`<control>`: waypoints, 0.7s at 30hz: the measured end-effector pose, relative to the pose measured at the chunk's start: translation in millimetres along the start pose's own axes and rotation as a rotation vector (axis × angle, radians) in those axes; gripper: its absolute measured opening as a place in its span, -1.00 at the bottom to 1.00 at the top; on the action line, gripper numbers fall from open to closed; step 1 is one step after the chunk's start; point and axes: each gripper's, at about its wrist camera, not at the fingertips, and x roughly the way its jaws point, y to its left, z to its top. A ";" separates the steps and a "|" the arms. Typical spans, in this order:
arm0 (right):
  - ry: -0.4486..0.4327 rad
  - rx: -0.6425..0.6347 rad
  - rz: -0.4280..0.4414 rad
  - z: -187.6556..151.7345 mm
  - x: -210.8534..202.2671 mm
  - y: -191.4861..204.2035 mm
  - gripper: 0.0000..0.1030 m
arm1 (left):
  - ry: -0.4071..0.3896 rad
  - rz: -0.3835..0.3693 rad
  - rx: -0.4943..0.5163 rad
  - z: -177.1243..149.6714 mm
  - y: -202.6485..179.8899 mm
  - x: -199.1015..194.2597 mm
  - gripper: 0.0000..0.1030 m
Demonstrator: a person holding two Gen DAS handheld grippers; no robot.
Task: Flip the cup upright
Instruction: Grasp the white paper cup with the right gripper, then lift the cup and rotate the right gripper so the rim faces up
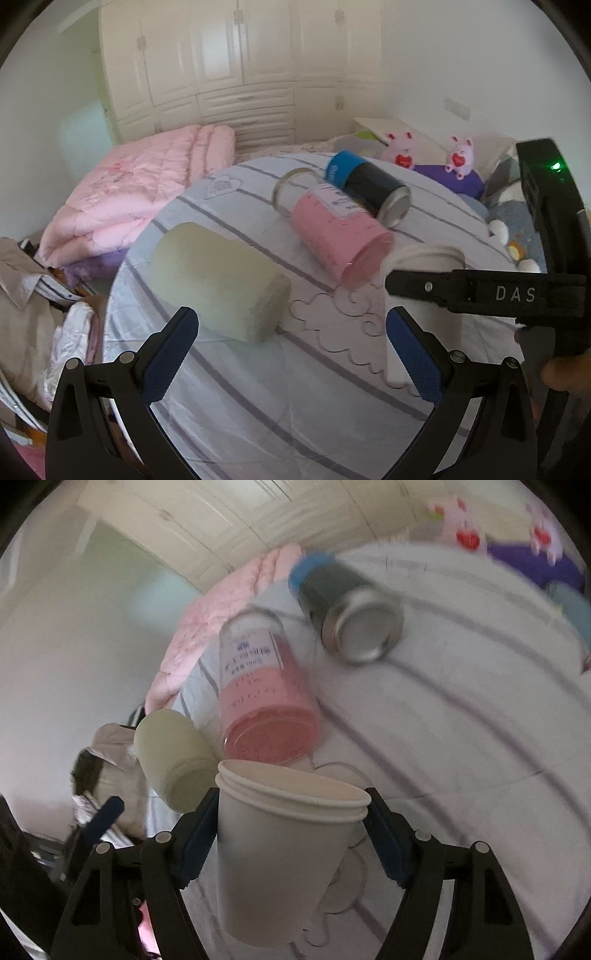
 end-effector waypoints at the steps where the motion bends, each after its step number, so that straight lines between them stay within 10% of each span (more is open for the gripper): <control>1: -0.042 -0.043 -0.033 -0.9 -8.5 3.4 0.47 | 0.004 -0.014 -0.001 0.4 -3.0 0.6 0.99; 8: -0.249 -0.247 -0.186 4.0 -40.8 18.9 0.48 | 0.045 -0.094 0.036 1.0 -33.9 10.6 0.99; 21: -0.330 -0.387 -0.251 -8.0 -45.4 27.4 0.48 | 0.086 -0.097 0.017 -1.0 -53.2 28.6 0.99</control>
